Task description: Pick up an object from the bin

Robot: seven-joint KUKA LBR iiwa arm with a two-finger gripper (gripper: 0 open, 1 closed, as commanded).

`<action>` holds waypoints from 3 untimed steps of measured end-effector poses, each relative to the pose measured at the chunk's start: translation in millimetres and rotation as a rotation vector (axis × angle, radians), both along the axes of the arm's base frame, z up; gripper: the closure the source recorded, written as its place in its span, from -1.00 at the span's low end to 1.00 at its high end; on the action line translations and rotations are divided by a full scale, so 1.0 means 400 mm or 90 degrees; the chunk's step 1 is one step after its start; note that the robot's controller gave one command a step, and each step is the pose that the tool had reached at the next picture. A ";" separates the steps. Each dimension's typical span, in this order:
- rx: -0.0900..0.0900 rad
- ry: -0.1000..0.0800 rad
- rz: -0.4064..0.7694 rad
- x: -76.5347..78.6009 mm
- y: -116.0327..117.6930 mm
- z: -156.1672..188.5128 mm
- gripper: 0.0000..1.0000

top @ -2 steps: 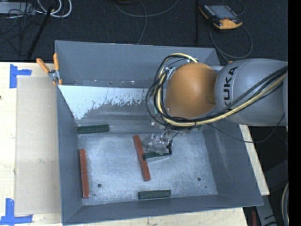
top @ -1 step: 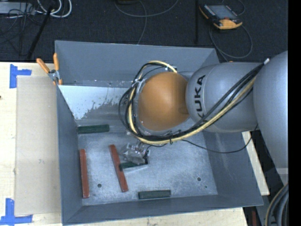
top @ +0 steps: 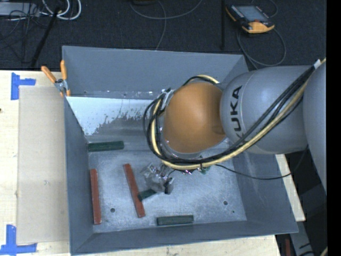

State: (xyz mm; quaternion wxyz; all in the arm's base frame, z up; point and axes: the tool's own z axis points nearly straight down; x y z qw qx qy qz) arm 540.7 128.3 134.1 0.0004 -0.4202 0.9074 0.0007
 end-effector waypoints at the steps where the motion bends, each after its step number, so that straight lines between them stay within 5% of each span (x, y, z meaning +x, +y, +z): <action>1: 0.000 0.001 -0.001 -0.001 -0.001 -0.004 -1.00; 2: 0.001 0.000 -0.009 -0.022 -0.031 -0.167 -1.00; 3: 0.000 0.001 -0.008 -0.021 -0.030 -0.162 1.00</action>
Offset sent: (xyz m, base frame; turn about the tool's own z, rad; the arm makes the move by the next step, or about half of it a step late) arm 0.0000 0.0000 0.0000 0.0000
